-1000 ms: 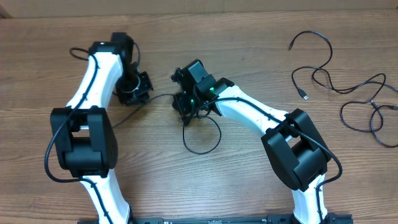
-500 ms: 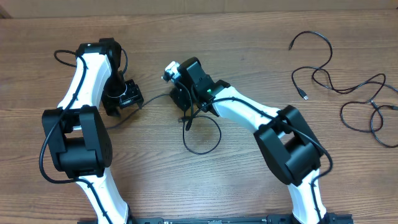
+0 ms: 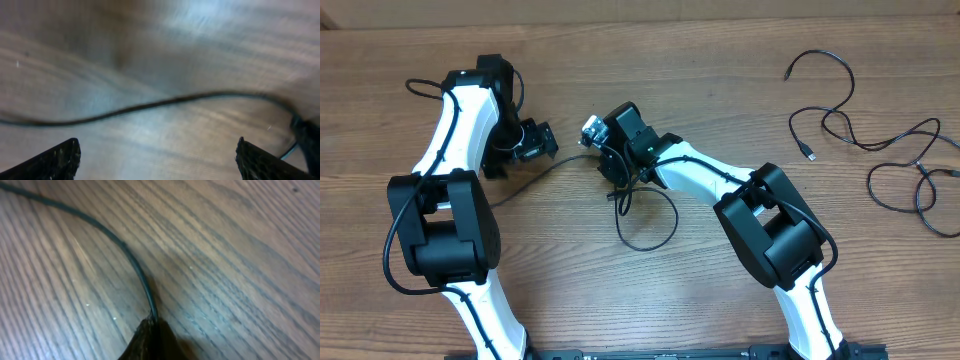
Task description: Untangle cables
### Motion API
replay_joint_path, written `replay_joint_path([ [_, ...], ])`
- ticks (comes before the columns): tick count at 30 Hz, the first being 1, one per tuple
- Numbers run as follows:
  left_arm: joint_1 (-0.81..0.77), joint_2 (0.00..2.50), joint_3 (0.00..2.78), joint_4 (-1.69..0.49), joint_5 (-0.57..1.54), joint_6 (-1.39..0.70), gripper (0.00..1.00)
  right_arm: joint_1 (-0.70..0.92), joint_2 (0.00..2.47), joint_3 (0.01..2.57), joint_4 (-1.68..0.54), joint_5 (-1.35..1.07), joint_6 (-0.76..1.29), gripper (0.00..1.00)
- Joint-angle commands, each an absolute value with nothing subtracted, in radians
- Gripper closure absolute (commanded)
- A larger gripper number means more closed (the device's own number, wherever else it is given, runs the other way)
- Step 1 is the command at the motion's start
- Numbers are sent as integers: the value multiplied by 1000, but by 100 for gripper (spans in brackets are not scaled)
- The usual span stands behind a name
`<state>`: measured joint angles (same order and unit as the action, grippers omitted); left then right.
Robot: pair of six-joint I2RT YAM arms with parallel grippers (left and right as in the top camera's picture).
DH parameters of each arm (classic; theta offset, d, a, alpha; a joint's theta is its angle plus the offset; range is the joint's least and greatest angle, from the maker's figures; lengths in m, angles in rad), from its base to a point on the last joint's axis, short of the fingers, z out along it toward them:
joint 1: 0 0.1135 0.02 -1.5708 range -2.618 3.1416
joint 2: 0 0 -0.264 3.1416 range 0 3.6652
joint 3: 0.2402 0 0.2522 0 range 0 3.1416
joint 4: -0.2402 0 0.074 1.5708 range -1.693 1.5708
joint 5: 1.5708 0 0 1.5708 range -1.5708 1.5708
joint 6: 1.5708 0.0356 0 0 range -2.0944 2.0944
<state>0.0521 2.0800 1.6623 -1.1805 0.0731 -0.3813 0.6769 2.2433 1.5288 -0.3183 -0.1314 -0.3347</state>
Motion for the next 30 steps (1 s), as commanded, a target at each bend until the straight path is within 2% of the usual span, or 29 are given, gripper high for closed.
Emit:
replay_joint_path([
  [1, 45, 2081, 1657, -1138, 63, -373, 0, 677, 2262, 1526, -355, -23, -345, 96],
  [10, 45, 2081, 1657, -1059, 63, -373, 0, 651, 2058, 1527, -453, -49, -53, 96],
  [18, 45, 2081, 1657, -1058, 64, -373, 1, 516, 1908, 1527, -552, -657, 31, 96],
  [24, 45, 2081, 1657, -1058, 63, -373, 1, 393, 1873, 1527, -572, -1002, 31, 96],
  [26, 45, 2081, 1657, -1058, 64, -373, 0, 362, 1862, 1527, -592, -1065, 30, 96],
  [30, 45, 2081, 1657, -1058, 64, -373, 1, 285, 1813, 1527, -607, -1029, 26, 96],
])
